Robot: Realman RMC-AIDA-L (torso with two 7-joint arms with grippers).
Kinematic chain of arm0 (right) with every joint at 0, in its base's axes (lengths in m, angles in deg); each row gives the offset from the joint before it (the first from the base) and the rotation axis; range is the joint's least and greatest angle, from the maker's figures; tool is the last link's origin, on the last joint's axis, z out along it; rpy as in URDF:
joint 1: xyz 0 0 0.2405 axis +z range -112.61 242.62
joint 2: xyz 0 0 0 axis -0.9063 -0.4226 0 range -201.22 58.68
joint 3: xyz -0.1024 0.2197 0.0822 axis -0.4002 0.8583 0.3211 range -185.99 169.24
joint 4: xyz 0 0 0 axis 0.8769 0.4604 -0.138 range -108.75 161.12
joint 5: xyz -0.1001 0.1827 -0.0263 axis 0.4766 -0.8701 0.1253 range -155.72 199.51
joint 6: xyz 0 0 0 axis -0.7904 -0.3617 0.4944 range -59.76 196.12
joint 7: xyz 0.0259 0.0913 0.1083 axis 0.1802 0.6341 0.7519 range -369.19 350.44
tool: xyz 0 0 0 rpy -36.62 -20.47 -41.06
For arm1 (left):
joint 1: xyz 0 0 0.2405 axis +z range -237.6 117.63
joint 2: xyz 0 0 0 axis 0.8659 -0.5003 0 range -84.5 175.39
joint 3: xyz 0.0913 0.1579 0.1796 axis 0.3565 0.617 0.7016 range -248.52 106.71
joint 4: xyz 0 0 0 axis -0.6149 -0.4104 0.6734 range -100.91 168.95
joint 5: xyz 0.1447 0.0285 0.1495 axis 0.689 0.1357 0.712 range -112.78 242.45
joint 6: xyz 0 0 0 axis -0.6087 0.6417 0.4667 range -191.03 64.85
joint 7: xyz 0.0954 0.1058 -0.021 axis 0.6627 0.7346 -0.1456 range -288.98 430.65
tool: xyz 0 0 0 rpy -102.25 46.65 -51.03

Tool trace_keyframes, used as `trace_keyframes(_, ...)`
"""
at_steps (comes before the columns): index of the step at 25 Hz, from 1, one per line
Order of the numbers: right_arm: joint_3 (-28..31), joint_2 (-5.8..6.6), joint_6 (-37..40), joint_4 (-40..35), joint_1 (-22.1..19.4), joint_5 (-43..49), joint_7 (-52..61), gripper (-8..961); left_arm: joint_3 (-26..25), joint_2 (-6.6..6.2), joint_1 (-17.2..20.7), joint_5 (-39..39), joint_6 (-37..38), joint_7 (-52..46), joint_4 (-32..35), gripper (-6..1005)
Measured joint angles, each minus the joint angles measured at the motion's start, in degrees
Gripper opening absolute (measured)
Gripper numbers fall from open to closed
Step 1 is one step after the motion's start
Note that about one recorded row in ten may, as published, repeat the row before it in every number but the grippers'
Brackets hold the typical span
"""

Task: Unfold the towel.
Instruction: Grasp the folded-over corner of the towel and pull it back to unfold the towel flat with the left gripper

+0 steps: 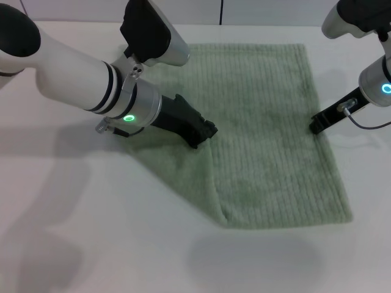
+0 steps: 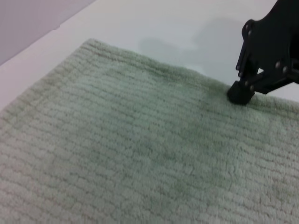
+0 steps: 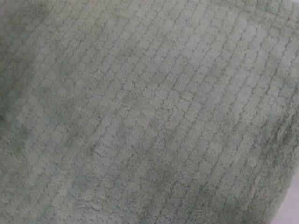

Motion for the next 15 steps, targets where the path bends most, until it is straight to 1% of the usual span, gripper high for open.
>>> trace_keyframes(8, -0.07, -0.08, 0.0, 0.06, 0.08, 0.0, 0.03, 0, -2.45, -0.21, 0.14, 1.7, -2.43, 0.04, -0.45, 45)
trace_keyframes(15, -0.07, -0.08, 0.01, 0.17, 0.08, 0.0, 0.05, 0, -4.8, -0.4, 2.05, 3.47, -5.88, 0.18, -4.31, 44)
